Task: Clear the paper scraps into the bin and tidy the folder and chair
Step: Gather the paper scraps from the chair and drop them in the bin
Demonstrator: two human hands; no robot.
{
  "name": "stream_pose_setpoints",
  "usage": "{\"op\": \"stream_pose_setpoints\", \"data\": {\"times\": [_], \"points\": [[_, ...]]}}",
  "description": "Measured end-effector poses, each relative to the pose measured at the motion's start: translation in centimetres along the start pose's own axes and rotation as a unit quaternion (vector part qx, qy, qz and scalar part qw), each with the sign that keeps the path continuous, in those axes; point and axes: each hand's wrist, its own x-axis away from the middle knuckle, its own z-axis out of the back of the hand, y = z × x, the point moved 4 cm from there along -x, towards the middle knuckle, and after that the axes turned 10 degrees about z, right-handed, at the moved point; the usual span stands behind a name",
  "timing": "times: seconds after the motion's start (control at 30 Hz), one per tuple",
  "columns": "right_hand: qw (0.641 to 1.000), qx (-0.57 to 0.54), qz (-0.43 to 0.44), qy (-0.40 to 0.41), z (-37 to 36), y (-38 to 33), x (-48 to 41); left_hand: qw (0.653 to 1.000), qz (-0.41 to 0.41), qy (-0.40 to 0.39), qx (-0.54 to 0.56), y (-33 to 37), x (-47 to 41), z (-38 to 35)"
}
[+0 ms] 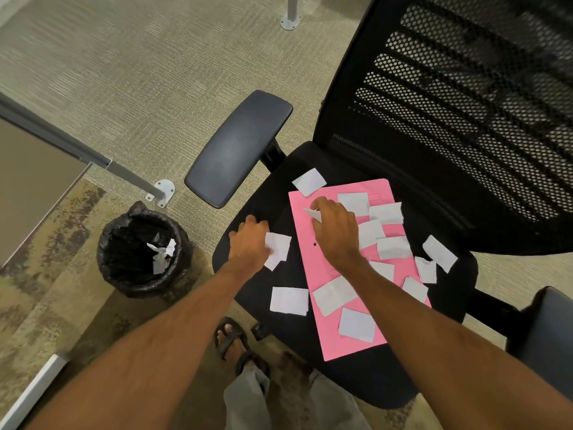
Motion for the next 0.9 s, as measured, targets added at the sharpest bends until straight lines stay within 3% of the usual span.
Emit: {"op": "stream_pose_setpoints", "data": {"times": [0.13, 0.27, 0.4, 0.7, 0.9], "points": [[0.997, -0.067, -0.003, 0.045, 1.6, 0.8, 0.6, 0.996, -0.020, -0.007, 0.086, 0.1, -0.9, 1.3], [0.989, -0.074, -0.048, 0.119, 4.4, 3.7, 0.9, 0.970, -0.105, -0.050, 0.213, 2.2, -2.5, 3.6], [0.988, -0.020, -0.138, 0.067, 5.3, 7.7, 0.9, 0.951, -0.138, -0.058, 0.271, 5.4, -4.8, 5.8], [0.992, 0.053, -0.083, -0.076, 3.0, 10.0, -0.9, 0.990, -0.117, -0.056, 0.058, 10.6, -8.2, 4.1], [0.982, 0.037, -0.108, -0.153, 1.8, 10.1, -2.3, 0.995, -0.098, 0.018, -0.001, 11.2, -7.7, 3.4]]}}
